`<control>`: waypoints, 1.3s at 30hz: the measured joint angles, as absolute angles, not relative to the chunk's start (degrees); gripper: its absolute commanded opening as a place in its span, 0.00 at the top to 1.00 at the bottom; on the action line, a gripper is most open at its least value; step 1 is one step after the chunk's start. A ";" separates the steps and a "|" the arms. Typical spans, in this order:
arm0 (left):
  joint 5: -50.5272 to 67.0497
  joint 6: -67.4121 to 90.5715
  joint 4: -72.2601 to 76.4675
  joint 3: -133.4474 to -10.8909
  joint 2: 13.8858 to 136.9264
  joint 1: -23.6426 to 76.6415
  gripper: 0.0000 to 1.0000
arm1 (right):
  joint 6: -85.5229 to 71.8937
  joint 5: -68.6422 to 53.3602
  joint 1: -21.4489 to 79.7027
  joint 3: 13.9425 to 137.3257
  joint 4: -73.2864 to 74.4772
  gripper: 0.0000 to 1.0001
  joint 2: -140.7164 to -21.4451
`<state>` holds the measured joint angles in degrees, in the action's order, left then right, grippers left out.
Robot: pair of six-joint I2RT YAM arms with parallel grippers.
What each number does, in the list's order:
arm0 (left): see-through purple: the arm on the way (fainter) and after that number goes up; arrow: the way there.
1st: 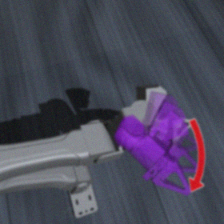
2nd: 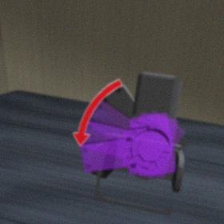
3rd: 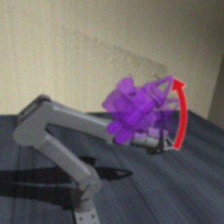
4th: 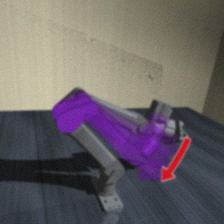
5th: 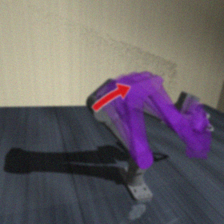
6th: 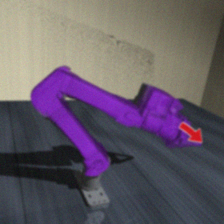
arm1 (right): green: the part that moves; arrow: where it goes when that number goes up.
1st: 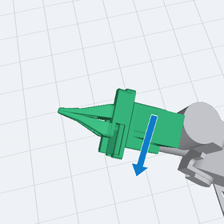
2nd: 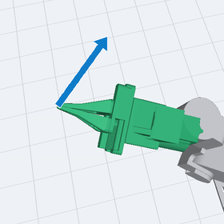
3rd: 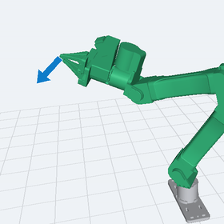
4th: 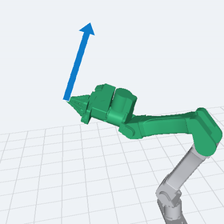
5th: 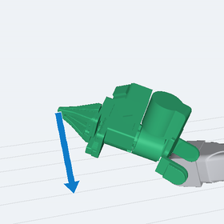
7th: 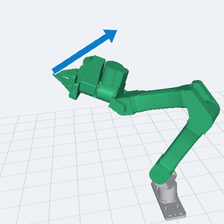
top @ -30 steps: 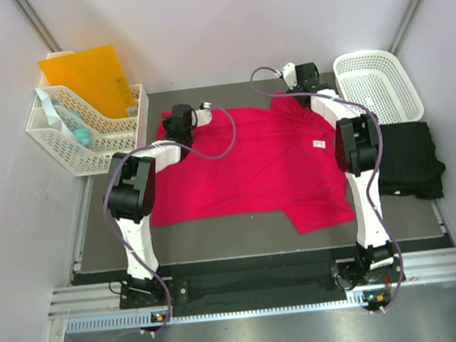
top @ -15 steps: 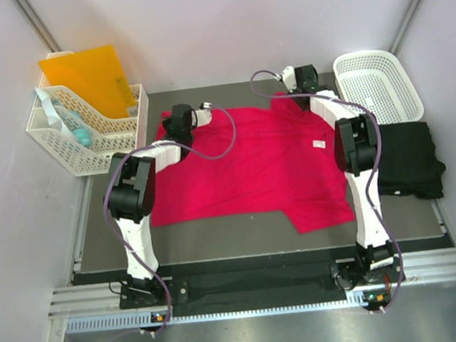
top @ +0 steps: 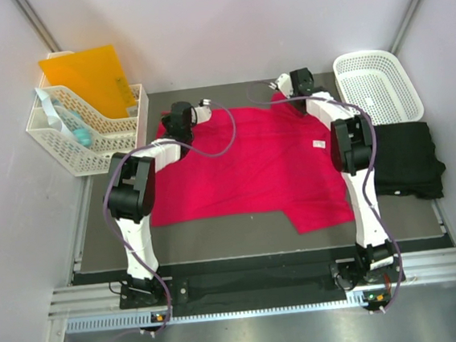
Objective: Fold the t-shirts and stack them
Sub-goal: Flatten the tshirt out
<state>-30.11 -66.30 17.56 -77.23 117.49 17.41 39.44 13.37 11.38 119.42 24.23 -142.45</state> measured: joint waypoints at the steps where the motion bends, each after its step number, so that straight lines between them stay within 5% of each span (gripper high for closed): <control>1: -30.13 -66.30 17.56 -77.28 117.49 17.41 1.00 | 39.90 13.43 11.42 119.50 24.34 1.00 -142.54; 19: -31.18 -66.39 17.50 -78.22 117.64 17.76 1.00 | 49.50 16.34 11.44 126.89 24.14 1.00 -147.94; 39: -31.07 -66.83 16.27 -74.32 116.57 19.20 1.00 | 66.52 22.92 9.41 129.97 3.84 1.00 -156.35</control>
<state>-31.07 -66.83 16.27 -74.32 116.57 19.20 66.52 22.92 9.41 129.97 3.84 -156.35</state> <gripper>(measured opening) 0.010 0.004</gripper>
